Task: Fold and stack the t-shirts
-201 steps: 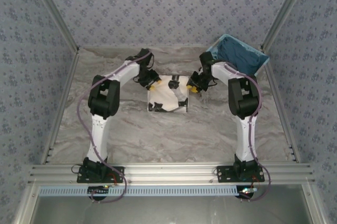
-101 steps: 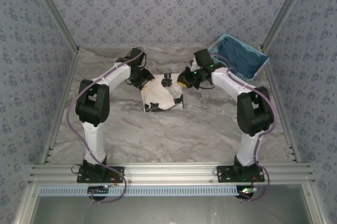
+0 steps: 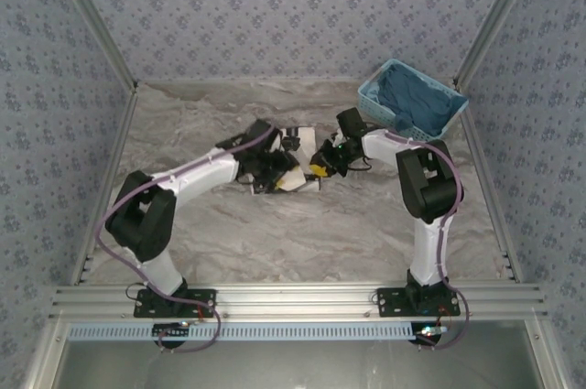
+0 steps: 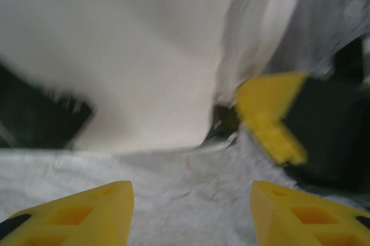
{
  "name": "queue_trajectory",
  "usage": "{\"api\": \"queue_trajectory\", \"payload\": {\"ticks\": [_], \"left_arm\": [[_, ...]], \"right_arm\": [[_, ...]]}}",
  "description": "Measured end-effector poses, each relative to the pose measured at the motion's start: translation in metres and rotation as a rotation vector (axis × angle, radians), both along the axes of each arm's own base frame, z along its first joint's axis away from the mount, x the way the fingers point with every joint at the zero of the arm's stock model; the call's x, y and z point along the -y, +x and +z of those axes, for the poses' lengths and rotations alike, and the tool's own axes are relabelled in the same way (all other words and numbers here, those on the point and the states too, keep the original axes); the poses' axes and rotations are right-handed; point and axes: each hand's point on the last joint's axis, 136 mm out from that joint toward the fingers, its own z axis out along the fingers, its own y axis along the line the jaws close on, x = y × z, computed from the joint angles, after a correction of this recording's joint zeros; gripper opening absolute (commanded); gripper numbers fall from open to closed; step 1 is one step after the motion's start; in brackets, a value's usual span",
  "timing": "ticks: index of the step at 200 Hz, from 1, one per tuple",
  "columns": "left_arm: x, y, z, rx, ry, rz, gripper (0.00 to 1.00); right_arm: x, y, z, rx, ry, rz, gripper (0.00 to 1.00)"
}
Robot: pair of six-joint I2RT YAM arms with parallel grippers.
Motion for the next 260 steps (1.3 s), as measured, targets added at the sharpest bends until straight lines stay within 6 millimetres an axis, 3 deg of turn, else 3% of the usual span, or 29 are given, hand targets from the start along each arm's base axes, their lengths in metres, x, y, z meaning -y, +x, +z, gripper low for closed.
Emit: {"api": "queue_trajectory", "payload": {"ticks": [28,61,85,118,138,169,188,244,260], "left_arm": [[0.014,-0.026,-0.022,-0.03,-0.036,0.102,0.62],[0.049,-0.032,-0.013,-0.008,-0.162,0.275,0.66],[0.068,-0.024,-0.02,-0.006,-0.259,0.399,0.66],[0.063,-0.005,-0.053,0.0,-0.256,0.529,0.63],[0.063,0.005,-0.05,0.018,-0.289,0.569,0.54],[0.05,0.023,-0.06,0.057,-0.305,0.642,0.23],[0.034,0.034,-0.067,0.084,-0.32,0.689,0.12],[-0.036,0.079,-0.068,0.149,-0.423,0.847,0.04],[-0.065,0.093,-0.067,0.161,-0.432,0.867,0.03]], "right_arm": [[0.011,0.01,0.037,0.063,0.022,-0.061,0.33],[0.027,0.021,0.076,0.129,0.052,-0.129,0.39],[0.019,0.014,0.084,0.13,0.058,-0.112,0.4],[0.017,-0.003,0.107,0.142,0.063,-0.094,0.42],[0.024,-0.009,0.132,0.187,0.077,-0.105,0.42],[0.03,-0.016,0.146,0.205,0.069,-0.114,0.41],[0.03,-0.022,0.141,0.182,0.049,-0.108,0.41],[0.02,-0.05,0.125,0.118,-0.027,-0.038,0.4],[0.016,-0.054,0.124,0.115,-0.035,-0.026,0.4]]}}
